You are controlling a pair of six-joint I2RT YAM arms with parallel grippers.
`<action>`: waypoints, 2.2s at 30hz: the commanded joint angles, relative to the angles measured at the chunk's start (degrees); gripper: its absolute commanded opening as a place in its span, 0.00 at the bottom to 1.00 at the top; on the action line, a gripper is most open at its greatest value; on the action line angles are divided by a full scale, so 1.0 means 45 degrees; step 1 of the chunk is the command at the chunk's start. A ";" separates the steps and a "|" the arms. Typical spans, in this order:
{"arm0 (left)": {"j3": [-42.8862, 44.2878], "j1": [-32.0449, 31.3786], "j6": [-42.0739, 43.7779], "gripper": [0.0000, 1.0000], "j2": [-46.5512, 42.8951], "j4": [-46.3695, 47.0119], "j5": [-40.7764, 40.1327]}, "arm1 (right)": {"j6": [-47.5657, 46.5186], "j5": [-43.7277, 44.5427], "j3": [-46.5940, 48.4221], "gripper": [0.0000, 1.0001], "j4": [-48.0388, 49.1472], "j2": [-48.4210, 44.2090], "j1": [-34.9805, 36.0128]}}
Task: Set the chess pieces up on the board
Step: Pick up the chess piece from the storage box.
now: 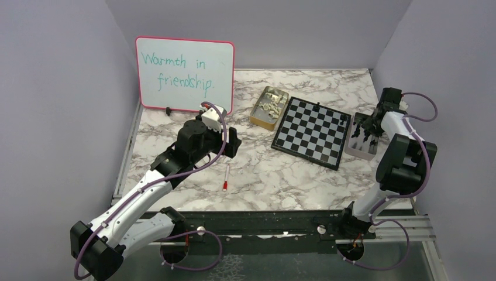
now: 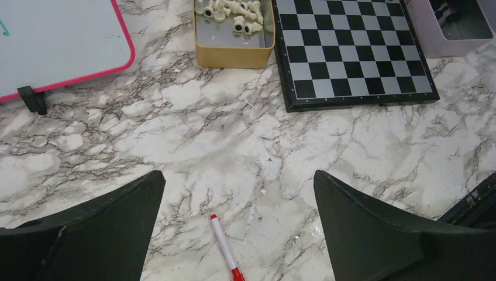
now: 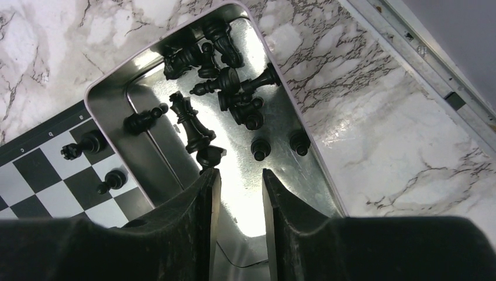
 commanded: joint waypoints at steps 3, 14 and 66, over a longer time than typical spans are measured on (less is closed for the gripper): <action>-0.0041 -0.0055 0.0072 0.99 -0.0208 0.0158 0.0077 | 0.0185 -0.1313 -0.0256 0.39 0.0880 0.0176 -0.0035; -0.0101 -0.0059 0.0094 0.99 -0.0511 0.0181 -0.0053 | 0.0339 -0.1860 -0.0161 0.40 0.1211 0.0957 -0.0030; 0.0255 -0.0057 -0.0332 0.99 -0.0094 0.0118 -0.0391 | 0.0939 -0.2280 -0.0004 0.16 0.0208 -0.1374 -0.0034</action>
